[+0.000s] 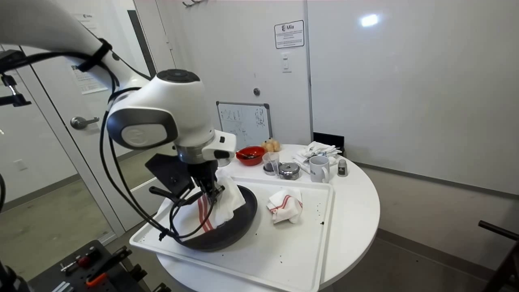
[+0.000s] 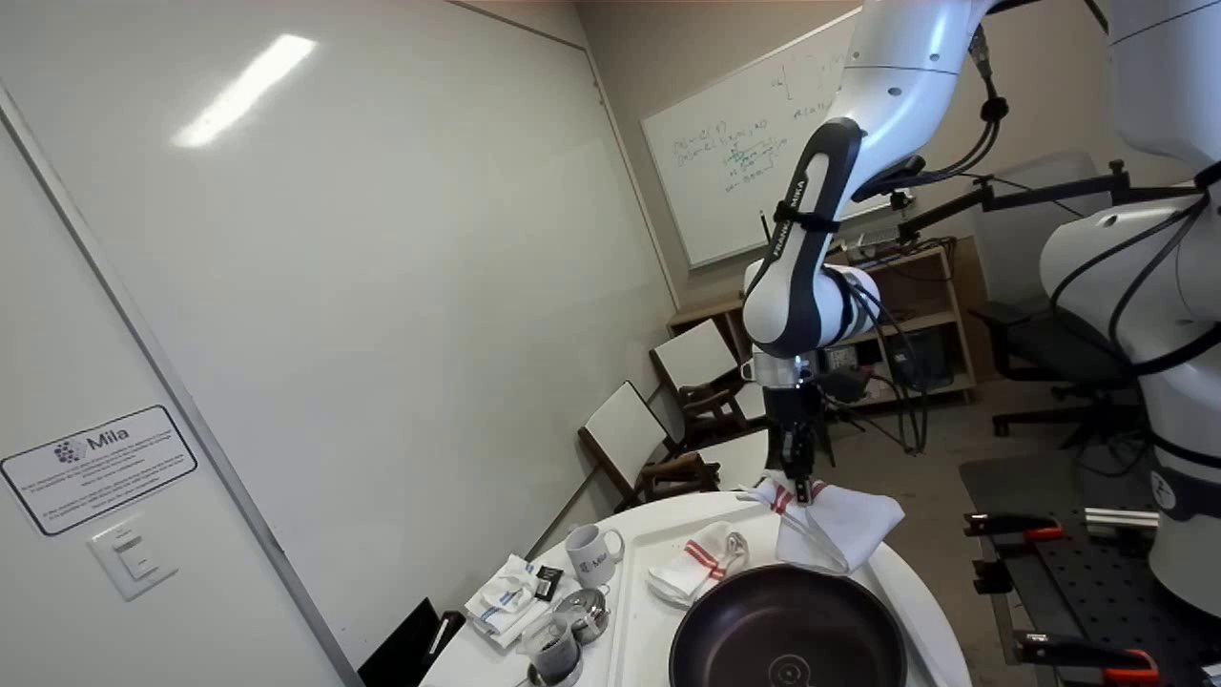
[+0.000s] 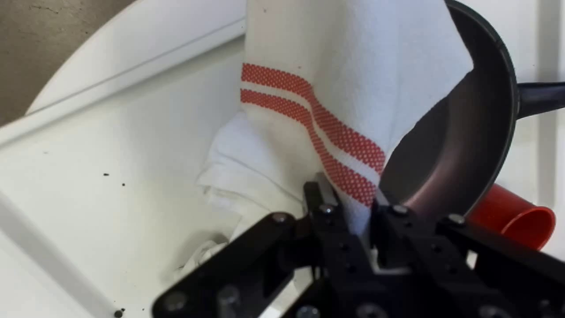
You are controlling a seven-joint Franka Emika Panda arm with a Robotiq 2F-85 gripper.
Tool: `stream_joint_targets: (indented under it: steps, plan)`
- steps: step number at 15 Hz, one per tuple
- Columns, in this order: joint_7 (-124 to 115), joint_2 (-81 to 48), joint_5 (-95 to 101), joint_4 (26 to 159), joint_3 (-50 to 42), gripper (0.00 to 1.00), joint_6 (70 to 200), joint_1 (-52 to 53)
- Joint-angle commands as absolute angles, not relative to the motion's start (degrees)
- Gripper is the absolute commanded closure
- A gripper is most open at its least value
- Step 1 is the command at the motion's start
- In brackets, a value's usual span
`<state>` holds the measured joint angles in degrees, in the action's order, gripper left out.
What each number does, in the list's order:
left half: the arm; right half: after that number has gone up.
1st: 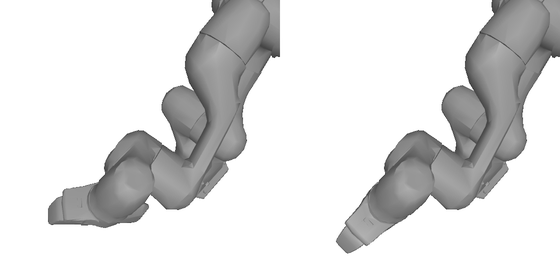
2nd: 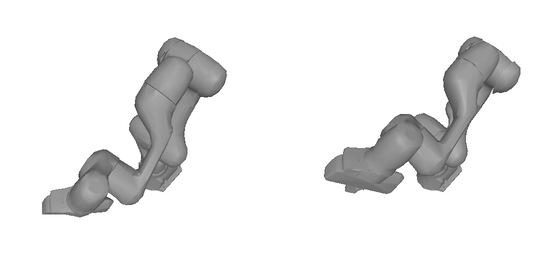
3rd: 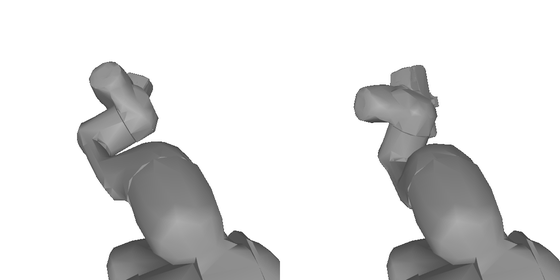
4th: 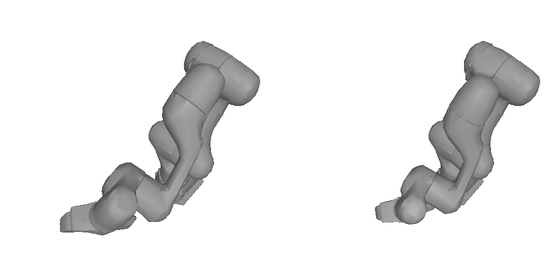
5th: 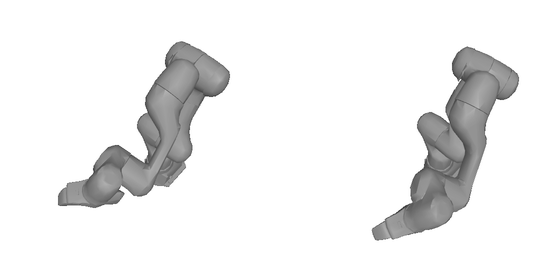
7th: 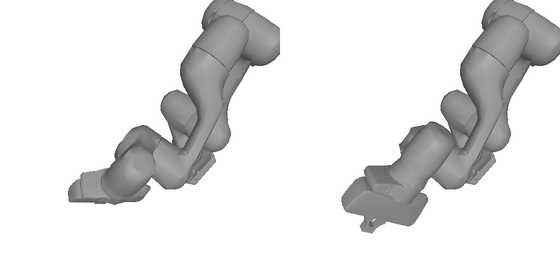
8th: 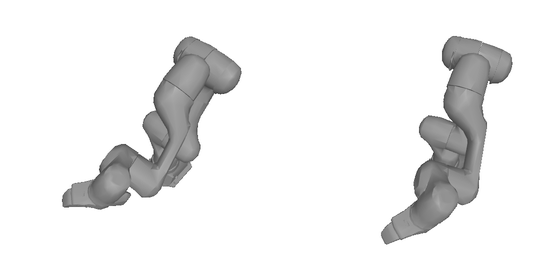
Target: Pick the cloth on the tray and wipe the pan
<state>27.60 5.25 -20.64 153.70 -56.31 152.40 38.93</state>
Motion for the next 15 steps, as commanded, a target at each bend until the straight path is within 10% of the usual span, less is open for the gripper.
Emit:
stream_joint_targets:
  steps: [1, 15]
  plan:
    - [29.9, -2.2, -25.7, 147.1, -56.7, 0.9, 146.8, 41.9]
    - [30.7, -10.9, -33.4, 140.9, -54.8, 0.9, 143.3, 40.1]
